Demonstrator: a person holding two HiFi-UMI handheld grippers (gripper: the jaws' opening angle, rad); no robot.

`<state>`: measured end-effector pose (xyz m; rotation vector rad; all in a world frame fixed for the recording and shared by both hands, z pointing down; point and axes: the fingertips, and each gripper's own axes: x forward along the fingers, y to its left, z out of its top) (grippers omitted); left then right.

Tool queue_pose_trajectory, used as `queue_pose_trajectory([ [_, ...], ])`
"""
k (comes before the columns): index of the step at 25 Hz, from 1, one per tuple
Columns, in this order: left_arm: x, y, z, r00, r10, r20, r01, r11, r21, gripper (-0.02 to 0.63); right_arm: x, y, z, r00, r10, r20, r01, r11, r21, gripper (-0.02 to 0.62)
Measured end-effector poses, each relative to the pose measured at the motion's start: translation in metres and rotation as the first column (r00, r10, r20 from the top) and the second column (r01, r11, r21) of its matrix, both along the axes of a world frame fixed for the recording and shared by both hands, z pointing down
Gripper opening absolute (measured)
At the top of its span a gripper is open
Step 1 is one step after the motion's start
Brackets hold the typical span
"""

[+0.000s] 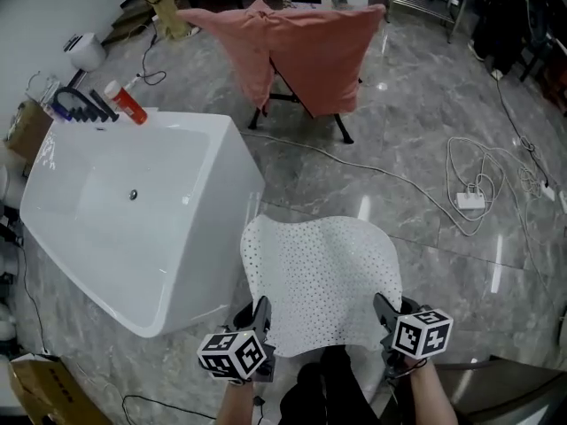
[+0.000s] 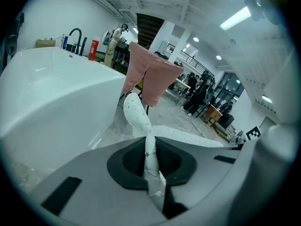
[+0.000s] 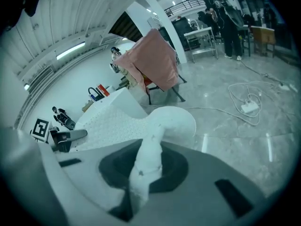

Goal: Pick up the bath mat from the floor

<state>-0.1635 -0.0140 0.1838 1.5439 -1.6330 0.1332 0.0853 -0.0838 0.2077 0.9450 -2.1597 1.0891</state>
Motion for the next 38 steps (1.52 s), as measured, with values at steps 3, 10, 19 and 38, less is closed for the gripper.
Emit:
queue_pose_trajectory([
  [3,-0.002,0.001,-0.053,1.0,-0.001,0.0,0.001,1.0,0.03,0.018,0.003,0.004,-0.057,1.0,0.018,0.018,-0.019,0.999,0.03,0.029],
  [10,-0.003,0.0,-0.15,1.0,0.008,0.017,-0.009,0.993,0.115,0.018,0.009,0.001,-0.153,0.998,0.026,0.049,-0.032,0.993,0.114,0.029],
  [19,0.006,0.007,-0.221,0.999,-0.008,0.043,-0.001,0.979,0.203,0.018,0.013,0.004,-0.225,0.996,-0.008,0.09,-0.011,0.976,0.218,0.029],
  [38,0.025,0.0,-0.27,0.997,0.007,0.081,-0.029,0.958,0.284,0.018,0.028,-0.003,-0.277,0.996,-0.005,0.089,-0.027,0.936,0.352,0.028],
])
